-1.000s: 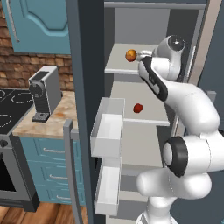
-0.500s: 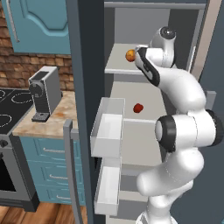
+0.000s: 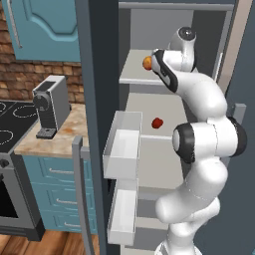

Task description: Take the lime and bell pepper from the second highest rack and move them to the highest rack where the peach and lemon wedge are located, to maximize freezer space. Close the freezer door after rearranging.

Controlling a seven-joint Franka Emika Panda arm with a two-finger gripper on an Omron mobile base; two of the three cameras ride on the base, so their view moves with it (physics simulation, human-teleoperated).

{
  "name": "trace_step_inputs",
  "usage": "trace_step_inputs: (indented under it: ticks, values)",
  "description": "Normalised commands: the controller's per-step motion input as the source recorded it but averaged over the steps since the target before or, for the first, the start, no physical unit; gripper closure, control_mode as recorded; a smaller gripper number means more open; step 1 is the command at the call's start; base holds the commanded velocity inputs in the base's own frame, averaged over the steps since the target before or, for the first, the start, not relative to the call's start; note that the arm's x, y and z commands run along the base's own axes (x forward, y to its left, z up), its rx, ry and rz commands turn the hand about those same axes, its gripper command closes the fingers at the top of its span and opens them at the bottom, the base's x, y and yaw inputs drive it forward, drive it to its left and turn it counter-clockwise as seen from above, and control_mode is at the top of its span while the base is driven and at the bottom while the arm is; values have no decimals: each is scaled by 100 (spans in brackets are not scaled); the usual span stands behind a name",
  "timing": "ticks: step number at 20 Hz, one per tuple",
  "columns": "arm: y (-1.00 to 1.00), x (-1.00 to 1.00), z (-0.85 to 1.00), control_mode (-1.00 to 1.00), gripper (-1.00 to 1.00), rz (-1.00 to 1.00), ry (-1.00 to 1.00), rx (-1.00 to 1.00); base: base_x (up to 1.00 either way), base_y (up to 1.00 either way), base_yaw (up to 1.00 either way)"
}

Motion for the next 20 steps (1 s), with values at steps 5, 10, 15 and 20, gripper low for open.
trace_step_inputs:
  ticks: [5,10,15,20]
  values:
    - [0,1,-14,-100,-100,0,0,0,0,0,0]
    - [0,-8,0,-100,-100,0,-2,0,0,0,0]
    - [7,-38,3,-100,-100,-1,-15,0,0,0,0]
    - [22,-58,3,-100,-100,-4,-13,0,0,0,0]
